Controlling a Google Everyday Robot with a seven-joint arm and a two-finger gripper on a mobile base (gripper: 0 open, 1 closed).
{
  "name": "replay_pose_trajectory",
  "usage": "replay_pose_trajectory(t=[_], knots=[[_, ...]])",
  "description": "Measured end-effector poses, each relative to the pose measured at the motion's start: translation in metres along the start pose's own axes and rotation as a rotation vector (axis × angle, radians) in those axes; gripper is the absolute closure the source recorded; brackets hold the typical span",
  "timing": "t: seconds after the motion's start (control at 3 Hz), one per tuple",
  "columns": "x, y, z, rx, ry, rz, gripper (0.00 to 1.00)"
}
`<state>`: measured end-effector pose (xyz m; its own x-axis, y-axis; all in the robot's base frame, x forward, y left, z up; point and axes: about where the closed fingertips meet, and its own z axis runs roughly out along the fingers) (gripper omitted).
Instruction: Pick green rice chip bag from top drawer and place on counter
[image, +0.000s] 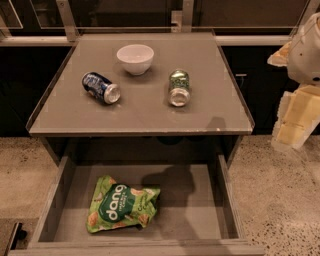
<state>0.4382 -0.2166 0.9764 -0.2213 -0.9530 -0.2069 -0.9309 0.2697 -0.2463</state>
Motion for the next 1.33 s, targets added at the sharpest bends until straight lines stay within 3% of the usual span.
replay_pose_trajectory(t=[0.67, 1.0, 1.33], knots=[[0.002, 0.007, 0.006, 0.016, -0.036, 0.026, 0.00], [0.001, 0.029, 0.030, 0.020, -0.129, 0.079, 0.00], [0.006, 0.057, 0.065, 0.017, -0.255, 0.189, 0.00]])
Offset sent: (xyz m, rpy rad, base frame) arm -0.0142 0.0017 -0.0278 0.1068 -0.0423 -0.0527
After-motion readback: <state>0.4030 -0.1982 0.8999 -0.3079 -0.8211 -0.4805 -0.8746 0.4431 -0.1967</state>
